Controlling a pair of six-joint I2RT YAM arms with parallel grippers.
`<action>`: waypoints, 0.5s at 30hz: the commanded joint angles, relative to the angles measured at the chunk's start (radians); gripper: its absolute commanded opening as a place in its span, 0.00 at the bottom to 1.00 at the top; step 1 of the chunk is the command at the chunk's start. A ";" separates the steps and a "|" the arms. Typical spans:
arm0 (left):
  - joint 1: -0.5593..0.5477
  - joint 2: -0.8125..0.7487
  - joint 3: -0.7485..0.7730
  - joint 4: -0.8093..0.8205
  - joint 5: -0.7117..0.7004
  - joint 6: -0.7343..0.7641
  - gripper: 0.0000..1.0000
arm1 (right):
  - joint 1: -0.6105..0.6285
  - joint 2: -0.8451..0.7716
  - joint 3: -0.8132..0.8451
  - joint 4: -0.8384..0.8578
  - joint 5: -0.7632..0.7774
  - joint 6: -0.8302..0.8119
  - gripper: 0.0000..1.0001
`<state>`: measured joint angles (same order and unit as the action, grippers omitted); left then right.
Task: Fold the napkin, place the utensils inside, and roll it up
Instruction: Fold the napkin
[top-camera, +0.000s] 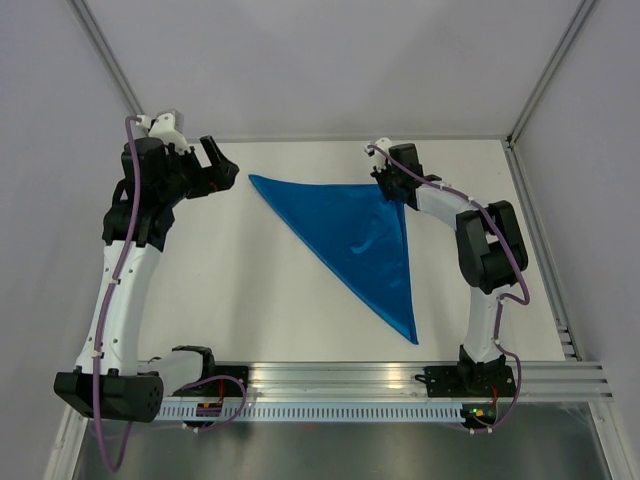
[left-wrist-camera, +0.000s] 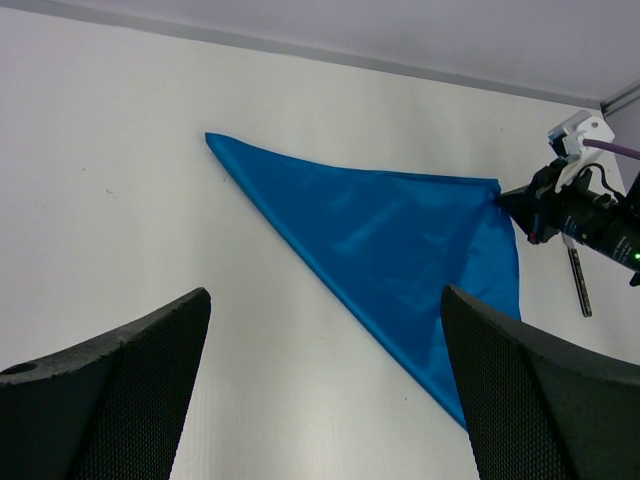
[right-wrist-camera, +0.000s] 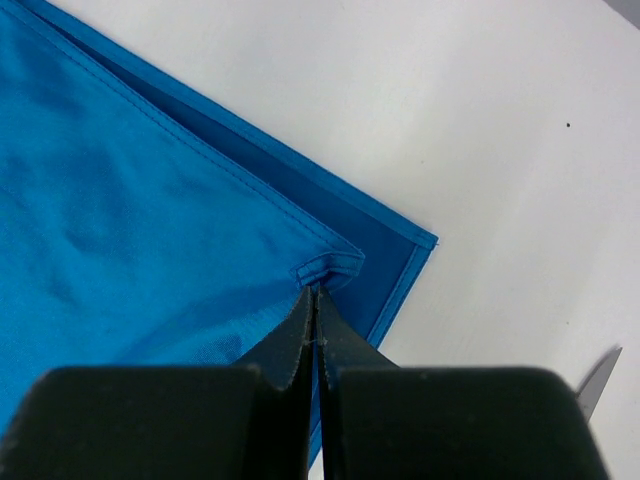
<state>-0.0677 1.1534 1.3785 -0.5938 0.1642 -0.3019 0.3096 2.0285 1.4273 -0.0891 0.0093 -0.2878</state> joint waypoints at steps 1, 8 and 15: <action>-0.001 0.003 -0.007 0.037 0.023 -0.046 1.00 | -0.012 0.009 0.036 0.029 0.021 -0.013 0.00; -0.001 0.006 -0.009 0.040 0.023 -0.046 1.00 | -0.017 0.027 0.054 0.022 0.027 -0.020 0.00; -0.001 0.009 -0.012 0.042 0.026 -0.045 1.00 | -0.024 0.042 0.073 0.015 0.035 -0.025 0.00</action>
<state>-0.0677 1.1591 1.3682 -0.5888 0.1665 -0.3027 0.2935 2.0605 1.4536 -0.0898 0.0238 -0.2970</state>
